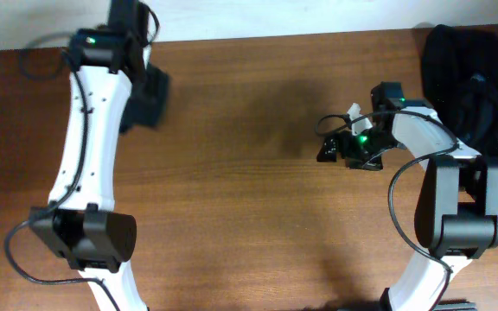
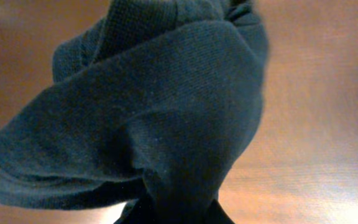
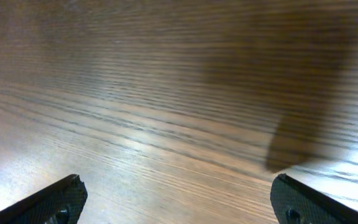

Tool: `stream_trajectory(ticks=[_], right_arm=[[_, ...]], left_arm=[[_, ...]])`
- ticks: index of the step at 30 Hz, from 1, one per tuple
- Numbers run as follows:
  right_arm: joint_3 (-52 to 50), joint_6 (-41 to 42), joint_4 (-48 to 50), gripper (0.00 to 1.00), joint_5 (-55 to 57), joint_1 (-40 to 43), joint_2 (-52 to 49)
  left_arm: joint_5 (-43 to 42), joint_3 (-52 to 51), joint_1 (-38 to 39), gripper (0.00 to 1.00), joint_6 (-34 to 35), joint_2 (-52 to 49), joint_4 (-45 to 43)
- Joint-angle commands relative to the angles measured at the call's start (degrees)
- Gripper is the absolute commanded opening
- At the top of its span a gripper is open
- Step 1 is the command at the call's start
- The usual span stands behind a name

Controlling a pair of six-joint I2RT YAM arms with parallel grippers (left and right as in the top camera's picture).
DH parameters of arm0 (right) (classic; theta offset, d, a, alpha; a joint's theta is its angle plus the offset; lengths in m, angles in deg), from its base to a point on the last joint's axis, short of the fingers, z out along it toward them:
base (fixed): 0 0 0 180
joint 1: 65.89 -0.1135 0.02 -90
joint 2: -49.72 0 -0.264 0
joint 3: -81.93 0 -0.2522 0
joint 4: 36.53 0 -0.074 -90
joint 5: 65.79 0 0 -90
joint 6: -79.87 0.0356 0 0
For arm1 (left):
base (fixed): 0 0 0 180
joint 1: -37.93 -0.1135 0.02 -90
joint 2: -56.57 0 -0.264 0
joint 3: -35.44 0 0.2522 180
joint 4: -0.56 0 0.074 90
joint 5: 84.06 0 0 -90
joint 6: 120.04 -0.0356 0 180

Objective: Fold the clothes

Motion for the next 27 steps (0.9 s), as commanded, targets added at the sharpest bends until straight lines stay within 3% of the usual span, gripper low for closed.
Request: stream_trajectory(ticks=[1,5,18,27], right_arm=[[0.9,-2.2,-0.3,1.00,0.4,1.3,-0.3],[0.9,-2.3,-1.0,1.00,0.4,2.4,-0.3],[0.9,-2.7,-2.0,1.00,0.2,4.2,-0.3],[0.9,-2.7,-1.4,1.00,0.2,4.2,-0.3]], left_arm=[[4.8,8.6,0.9,0.00,-3.3,0.3,0.3],[4.9,11.1,4.8,0.00,-3.3,0.3,0.3],[9.0,3.5,14.0,0.00,-3.7,-8.2,-3.8],[10.9,3.5,14.1,0.00,-20.5,-8.8,-23.5]])
